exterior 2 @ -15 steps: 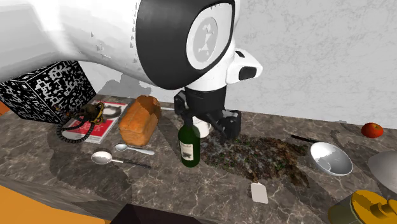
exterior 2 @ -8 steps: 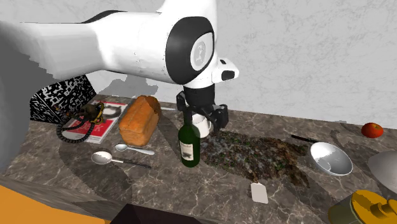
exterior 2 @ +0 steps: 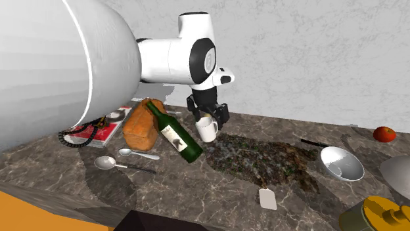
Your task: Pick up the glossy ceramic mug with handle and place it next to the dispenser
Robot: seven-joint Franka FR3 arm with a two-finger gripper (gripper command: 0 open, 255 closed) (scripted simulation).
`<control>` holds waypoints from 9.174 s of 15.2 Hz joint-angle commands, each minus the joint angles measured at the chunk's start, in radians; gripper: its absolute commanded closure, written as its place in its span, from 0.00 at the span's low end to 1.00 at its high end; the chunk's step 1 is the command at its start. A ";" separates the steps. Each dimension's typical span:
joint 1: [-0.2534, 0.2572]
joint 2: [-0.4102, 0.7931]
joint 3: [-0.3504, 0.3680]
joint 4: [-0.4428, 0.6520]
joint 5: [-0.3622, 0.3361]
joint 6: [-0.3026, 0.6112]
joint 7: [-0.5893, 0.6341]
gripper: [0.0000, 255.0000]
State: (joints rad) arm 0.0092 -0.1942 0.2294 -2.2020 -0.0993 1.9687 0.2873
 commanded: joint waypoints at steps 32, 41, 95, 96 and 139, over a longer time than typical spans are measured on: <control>0.086 0.651 0.019 0.392 -0.279 0.098 0.303 1.00; 0.084 0.636 0.022 0.398 -0.272 0.079 0.296 1.00; 0.067 0.436 0.042 0.811 -0.186 -0.500 0.101 1.00; 0.049 0.405 0.035 0.769 -0.180 -0.482 0.082 1.00; -0.353 0.028 -0.431 0.168 -0.214 -0.039 -0.680 1.00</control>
State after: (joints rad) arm -0.3437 -0.1687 -0.2019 -2.0249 -0.3120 1.9185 -0.3958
